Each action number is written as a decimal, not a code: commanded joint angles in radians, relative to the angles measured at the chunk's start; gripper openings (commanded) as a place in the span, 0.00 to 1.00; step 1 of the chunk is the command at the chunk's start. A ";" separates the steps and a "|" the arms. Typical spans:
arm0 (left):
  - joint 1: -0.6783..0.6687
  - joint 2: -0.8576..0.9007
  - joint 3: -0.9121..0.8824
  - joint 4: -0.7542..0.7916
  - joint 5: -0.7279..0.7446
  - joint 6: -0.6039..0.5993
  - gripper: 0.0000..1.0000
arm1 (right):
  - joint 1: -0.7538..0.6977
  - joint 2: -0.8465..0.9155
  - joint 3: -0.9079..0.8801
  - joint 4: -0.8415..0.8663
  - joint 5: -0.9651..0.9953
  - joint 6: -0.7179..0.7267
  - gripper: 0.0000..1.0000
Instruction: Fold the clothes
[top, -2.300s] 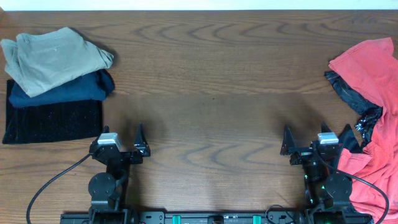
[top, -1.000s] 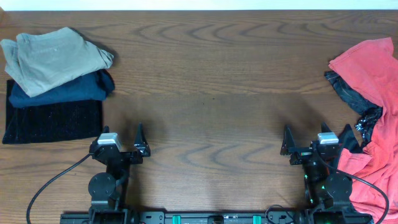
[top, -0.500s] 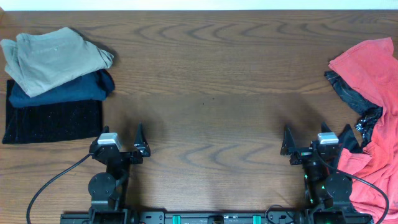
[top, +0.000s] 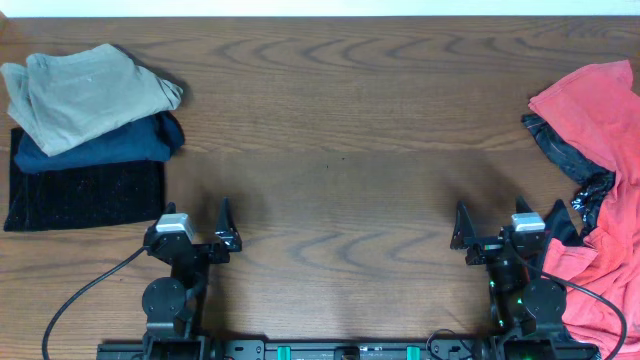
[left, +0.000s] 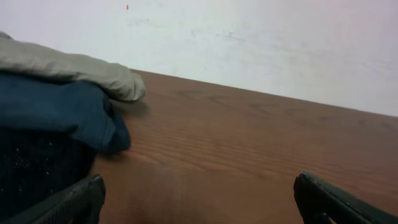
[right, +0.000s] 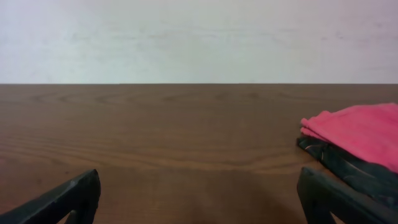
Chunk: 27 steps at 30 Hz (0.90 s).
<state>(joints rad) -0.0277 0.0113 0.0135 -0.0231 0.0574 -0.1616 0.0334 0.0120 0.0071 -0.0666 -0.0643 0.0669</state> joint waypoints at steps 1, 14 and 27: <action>0.002 0.006 0.011 -0.051 0.034 -0.062 0.98 | 0.003 0.002 0.009 -0.019 -0.011 0.033 0.99; 0.002 0.347 0.326 -0.267 0.130 -0.061 0.98 | 0.003 0.216 0.269 -0.272 0.049 0.033 0.99; 0.002 0.764 0.738 -0.657 0.137 -0.057 0.98 | -0.050 0.781 0.661 -0.605 0.086 0.033 0.99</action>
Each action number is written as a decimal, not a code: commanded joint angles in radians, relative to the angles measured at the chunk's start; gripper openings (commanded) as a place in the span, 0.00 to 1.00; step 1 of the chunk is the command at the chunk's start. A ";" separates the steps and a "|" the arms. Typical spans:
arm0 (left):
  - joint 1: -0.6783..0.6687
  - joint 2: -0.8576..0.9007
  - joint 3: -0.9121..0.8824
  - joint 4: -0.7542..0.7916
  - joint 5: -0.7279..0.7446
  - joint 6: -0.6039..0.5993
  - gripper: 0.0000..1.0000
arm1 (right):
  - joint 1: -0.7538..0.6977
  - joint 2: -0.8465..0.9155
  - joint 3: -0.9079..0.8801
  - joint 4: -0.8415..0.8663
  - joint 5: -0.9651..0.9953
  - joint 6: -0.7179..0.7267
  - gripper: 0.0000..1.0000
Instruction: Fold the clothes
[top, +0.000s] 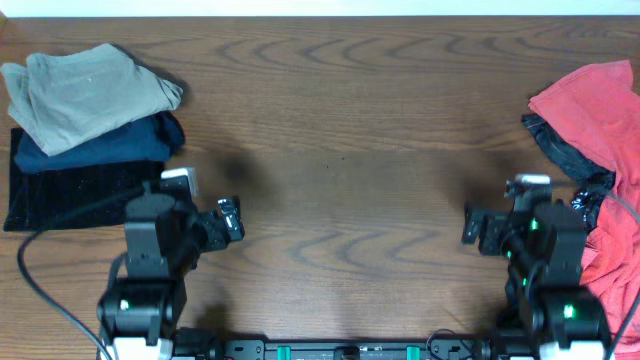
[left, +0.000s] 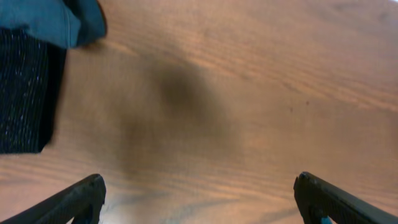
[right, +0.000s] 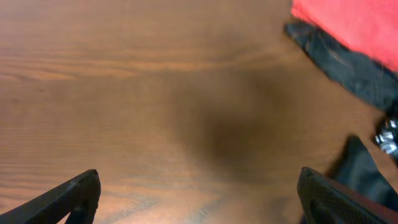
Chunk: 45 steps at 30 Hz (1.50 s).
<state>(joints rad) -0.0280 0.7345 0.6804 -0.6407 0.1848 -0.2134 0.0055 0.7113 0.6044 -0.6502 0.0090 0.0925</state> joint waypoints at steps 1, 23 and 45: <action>0.003 0.058 0.089 -0.061 0.010 -0.005 0.98 | -0.026 0.120 0.085 -0.023 0.007 0.008 0.99; 0.003 0.116 0.112 -0.084 0.010 -0.006 0.98 | -0.244 0.733 0.102 0.066 0.427 0.274 0.62; 0.003 0.146 0.112 -0.067 0.010 -0.006 0.98 | -0.254 0.782 0.197 0.154 -0.248 0.061 0.01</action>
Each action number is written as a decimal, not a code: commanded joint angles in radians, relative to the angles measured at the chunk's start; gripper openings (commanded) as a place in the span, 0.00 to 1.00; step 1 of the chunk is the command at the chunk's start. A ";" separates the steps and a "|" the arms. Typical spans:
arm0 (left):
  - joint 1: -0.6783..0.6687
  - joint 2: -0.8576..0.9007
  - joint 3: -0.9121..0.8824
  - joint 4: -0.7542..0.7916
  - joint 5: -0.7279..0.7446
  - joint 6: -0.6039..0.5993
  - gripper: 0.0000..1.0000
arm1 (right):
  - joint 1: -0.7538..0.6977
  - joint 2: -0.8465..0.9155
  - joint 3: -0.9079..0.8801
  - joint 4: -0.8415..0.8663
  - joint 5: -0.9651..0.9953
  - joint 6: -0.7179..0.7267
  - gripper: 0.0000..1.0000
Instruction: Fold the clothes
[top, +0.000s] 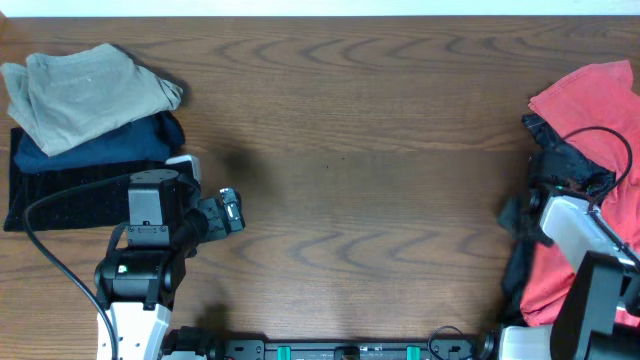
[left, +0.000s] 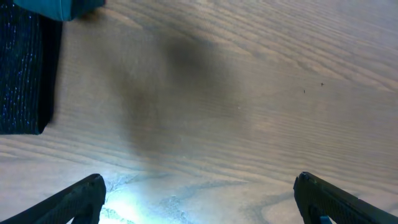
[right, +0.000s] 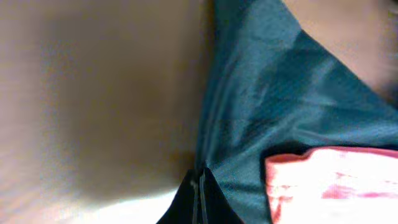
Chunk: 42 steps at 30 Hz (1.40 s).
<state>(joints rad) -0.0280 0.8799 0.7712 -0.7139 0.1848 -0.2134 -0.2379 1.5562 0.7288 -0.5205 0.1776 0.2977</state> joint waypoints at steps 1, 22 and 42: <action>0.003 0.001 0.021 0.012 0.010 -0.006 0.98 | -0.005 -0.080 0.094 0.038 -0.596 -0.209 0.01; 0.003 0.001 0.021 0.095 0.011 -0.060 0.98 | 0.207 -0.197 0.189 -0.084 -0.338 -0.201 0.99; -0.020 0.222 0.020 0.153 0.240 -0.256 0.98 | 0.211 -0.143 -0.018 -0.061 -0.272 -0.197 0.66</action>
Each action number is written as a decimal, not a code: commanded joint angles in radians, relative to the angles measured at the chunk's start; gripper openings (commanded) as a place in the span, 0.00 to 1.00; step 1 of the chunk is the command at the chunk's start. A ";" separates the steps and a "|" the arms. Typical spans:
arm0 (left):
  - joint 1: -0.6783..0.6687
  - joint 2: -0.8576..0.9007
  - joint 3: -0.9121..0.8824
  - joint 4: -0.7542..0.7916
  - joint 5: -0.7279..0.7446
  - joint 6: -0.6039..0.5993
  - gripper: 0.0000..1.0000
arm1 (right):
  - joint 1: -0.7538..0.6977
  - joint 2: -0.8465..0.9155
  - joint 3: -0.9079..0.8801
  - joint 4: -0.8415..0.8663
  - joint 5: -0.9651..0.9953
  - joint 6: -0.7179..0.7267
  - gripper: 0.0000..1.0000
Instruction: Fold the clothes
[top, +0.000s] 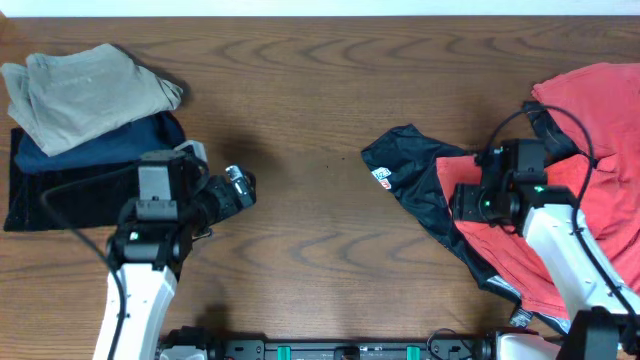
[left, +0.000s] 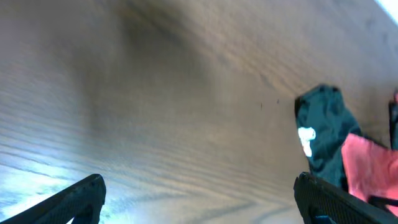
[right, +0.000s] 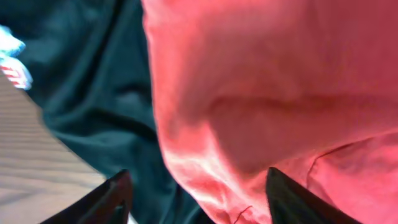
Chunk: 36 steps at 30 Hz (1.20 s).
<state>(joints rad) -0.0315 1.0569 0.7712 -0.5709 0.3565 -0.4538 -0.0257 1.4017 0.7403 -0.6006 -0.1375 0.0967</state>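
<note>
A dark teal-black garment (top: 415, 170) lies stretched from the pile at the right toward the table's middle, a small white-and-red label (top: 383, 176) near its left tip. A red garment (top: 585, 120) lies partly over it. My right gripper (top: 466, 203) hovers over both, open; in its wrist view the gripper (right: 199, 199) has red cloth (right: 261, 81) and dark cloth (right: 87, 93) below its spread fingers. My left gripper (top: 240, 190) is open over bare wood left of centre. Its wrist view shows the gripper (left: 199, 202) and the dark garment (left: 323, 134) far off.
At the back left stands a stack of folded clothes: beige (top: 75, 90) on navy (top: 110, 145) on black (top: 60, 200). The wooden table (top: 320, 90) runs between stack and pile. Cables trail from both arms.
My right gripper was shut on dark cloth in the pile at the right edge. Now the dark garment reaches toward the middle and the gripper is open. My left gripper has shifted slightly right and tilted up.
Both grippers first sat open near the front edge, looking across the table. Then both arms stood raised, looking down at wood. Then my right gripper was shut on dark cloth in the right pile. Now that garment lies drawn out leftward and released.
</note>
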 joint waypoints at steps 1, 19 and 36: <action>-0.028 0.064 0.020 0.017 0.075 -0.015 0.98 | -0.001 0.016 -0.040 0.029 0.056 0.004 0.66; -0.346 0.299 0.020 0.269 0.077 -0.016 0.99 | -0.028 -0.038 0.019 -0.043 0.169 0.141 0.01; -0.558 0.487 0.020 0.512 0.080 -0.107 0.99 | -0.439 -0.238 0.284 -0.471 0.795 0.551 0.01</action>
<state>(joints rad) -0.5529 1.5101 0.7719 -0.0910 0.4236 -0.5060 -0.3702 1.1801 0.9894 -1.0546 0.4950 0.4873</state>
